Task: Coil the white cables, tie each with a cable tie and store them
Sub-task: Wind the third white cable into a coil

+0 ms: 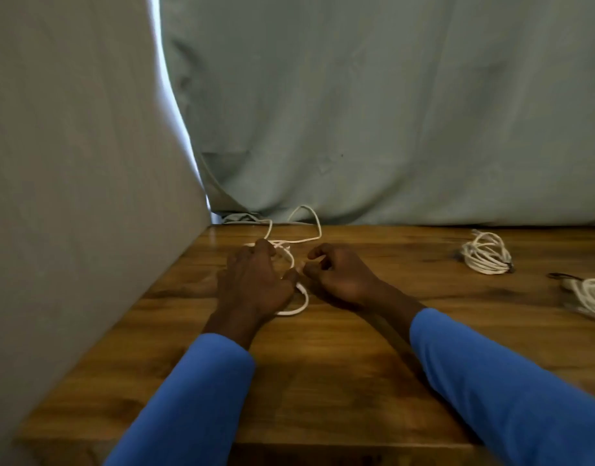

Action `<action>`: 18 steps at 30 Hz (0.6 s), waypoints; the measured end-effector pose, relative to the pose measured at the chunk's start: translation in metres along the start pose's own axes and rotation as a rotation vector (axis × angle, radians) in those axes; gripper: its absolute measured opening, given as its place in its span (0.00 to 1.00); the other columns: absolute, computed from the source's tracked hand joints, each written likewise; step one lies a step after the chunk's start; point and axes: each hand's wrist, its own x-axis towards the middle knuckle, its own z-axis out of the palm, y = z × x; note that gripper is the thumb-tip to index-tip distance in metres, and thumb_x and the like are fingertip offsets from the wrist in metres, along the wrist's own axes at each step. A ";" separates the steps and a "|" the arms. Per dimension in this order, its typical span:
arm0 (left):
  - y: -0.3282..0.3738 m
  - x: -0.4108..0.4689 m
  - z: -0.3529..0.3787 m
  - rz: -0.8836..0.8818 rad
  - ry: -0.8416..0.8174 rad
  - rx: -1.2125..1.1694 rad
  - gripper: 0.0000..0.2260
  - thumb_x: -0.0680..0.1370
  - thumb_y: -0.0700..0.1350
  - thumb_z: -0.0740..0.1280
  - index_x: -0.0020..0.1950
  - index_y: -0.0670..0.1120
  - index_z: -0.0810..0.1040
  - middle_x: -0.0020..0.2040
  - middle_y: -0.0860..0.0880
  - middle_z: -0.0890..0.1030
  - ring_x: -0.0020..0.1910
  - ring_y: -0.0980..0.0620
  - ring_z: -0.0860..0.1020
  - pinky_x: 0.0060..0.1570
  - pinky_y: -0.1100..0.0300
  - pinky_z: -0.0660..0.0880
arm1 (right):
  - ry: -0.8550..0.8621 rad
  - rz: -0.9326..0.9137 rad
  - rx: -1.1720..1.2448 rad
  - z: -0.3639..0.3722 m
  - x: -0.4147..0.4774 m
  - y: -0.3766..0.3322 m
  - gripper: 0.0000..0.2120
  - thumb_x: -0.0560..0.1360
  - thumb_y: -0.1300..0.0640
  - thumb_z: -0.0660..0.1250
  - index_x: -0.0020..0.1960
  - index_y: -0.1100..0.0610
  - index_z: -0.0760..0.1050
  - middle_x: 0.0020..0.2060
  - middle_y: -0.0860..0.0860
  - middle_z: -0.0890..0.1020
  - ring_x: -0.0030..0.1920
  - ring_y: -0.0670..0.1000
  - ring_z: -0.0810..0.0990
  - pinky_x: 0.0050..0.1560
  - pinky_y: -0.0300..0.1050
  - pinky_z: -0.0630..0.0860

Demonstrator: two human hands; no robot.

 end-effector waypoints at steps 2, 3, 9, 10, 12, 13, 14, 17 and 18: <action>-0.005 0.006 0.000 -0.038 0.051 -0.158 0.19 0.77 0.61 0.69 0.64 0.54 0.75 0.63 0.47 0.79 0.64 0.44 0.76 0.57 0.51 0.73 | -0.012 0.006 -0.108 0.011 0.008 -0.003 0.24 0.73 0.35 0.71 0.64 0.45 0.78 0.47 0.44 0.82 0.50 0.48 0.82 0.53 0.51 0.81; -0.007 0.011 -0.001 -0.069 0.082 -0.227 0.16 0.79 0.58 0.69 0.63 0.53 0.76 0.61 0.48 0.81 0.61 0.45 0.78 0.53 0.54 0.71 | -0.008 0.007 -0.162 0.016 0.009 -0.003 0.20 0.72 0.37 0.71 0.61 0.44 0.79 0.47 0.43 0.82 0.50 0.48 0.82 0.53 0.51 0.80; -0.025 0.054 0.000 -0.139 0.034 -0.438 0.09 0.78 0.51 0.71 0.57 0.54 0.78 0.48 0.51 0.84 0.45 0.49 0.83 0.48 0.53 0.79 | 0.035 0.015 -0.080 0.022 0.012 0.010 0.04 0.75 0.51 0.71 0.48 0.48 0.85 0.41 0.44 0.84 0.44 0.46 0.82 0.45 0.46 0.79; -0.026 0.061 0.003 -0.117 -0.005 -0.413 0.08 0.78 0.56 0.72 0.54 0.54 0.81 0.46 0.52 0.85 0.44 0.50 0.83 0.49 0.53 0.80 | 0.027 0.009 -0.053 0.021 0.013 0.010 0.04 0.75 0.52 0.72 0.47 0.49 0.85 0.39 0.45 0.84 0.43 0.47 0.82 0.45 0.48 0.81; -0.028 0.070 0.011 -0.079 -0.058 -0.402 0.14 0.78 0.60 0.72 0.45 0.51 0.85 0.40 0.52 0.86 0.41 0.53 0.83 0.45 0.54 0.79 | 0.004 0.008 -0.020 0.020 0.016 0.013 0.03 0.74 0.54 0.72 0.46 0.49 0.84 0.37 0.46 0.84 0.42 0.47 0.83 0.46 0.52 0.83; -0.026 0.073 0.013 -0.060 -0.063 -0.471 0.15 0.79 0.58 0.72 0.41 0.49 0.86 0.38 0.51 0.86 0.38 0.53 0.82 0.42 0.54 0.77 | -0.004 0.016 -0.003 0.019 0.018 0.015 0.02 0.73 0.55 0.72 0.45 0.50 0.84 0.36 0.46 0.84 0.41 0.48 0.83 0.46 0.53 0.83; -0.023 0.076 0.015 -0.038 -0.049 -0.597 0.15 0.81 0.54 0.71 0.39 0.46 0.85 0.35 0.50 0.85 0.35 0.52 0.80 0.39 0.54 0.76 | -0.007 0.022 0.022 0.020 0.020 0.018 0.02 0.73 0.56 0.72 0.44 0.49 0.84 0.36 0.47 0.84 0.41 0.48 0.83 0.46 0.54 0.83; -0.016 0.078 0.005 0.088 0.130 -0.829 0.12 0.84 0.44 0.67 0.42 0.48 0.84 0.34 0.52 0.82 0.34 0.55 0.79 0.36 0.62 0.76 | 0.065 0.055 0.184 0.023 0.023 0.022 0.11 0.68 0.57 0.72 0.48 0.46 0.79 0.42 0.47 0.83 0.45 0.52 0.84 0.48 0.58 0.84; -0.014 0.077 0.000 0.185 0.194 -0.751 0.11 0.84 0.43 0.67 0.44 0.51 0.84 0.36 0.55 0.83 0.36 0.57 0.80 0.38 0.66 0.76 | 0.141 0.062 0.231 0.023 0.025 0.023 0.16 0.68 0.56 0.73 0.51 0.44 0.75 0.48 0.48 0.81 0.49 0.53 0.83 0.50 0.58 0.83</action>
